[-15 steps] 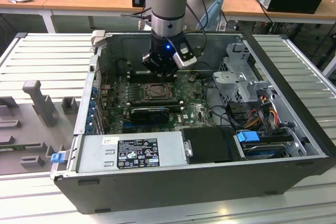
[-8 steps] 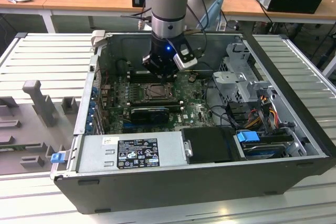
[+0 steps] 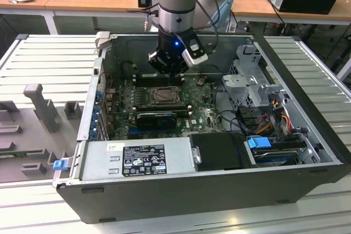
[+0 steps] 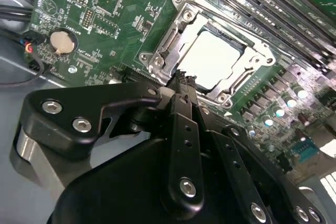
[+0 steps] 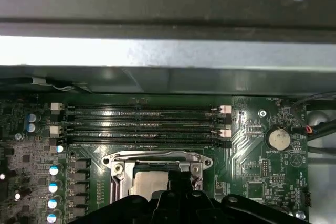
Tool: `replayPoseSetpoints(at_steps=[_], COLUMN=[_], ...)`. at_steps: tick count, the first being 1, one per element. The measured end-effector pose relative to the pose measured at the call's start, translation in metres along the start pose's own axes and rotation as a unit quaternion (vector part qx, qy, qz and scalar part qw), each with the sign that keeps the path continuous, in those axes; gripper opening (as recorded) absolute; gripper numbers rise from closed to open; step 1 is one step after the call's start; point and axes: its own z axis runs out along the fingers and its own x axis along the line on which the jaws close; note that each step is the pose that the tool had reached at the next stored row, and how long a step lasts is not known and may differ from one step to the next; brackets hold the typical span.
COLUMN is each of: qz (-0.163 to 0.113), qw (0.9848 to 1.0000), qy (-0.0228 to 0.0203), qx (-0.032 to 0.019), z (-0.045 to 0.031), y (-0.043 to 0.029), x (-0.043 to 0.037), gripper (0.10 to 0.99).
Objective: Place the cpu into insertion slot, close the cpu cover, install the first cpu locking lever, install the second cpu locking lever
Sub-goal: 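Install the second cpu locking lever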
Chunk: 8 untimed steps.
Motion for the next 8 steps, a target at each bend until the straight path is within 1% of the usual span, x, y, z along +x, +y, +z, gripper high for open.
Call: replayPoseSetpoints(at_steps=[1,3,4,8], qz=[0.000,0.000,0.000,0.000], qw=[1.0000,1.0000,1.0000,1.0000], qy=[0.0000,0.0000,0.0000,0.0001], qx=[0.0005,0.0006,0.0006,0.0016], z=[-0.0069,-0.0122,-0.0137,-0.0140], y=[0.0005,0.0009,0.0003,-0.0066], x=[-0.0001,-0.0002,-0.0002,-0.0002], gripper=[0.106,0.106,0.106,0.106])
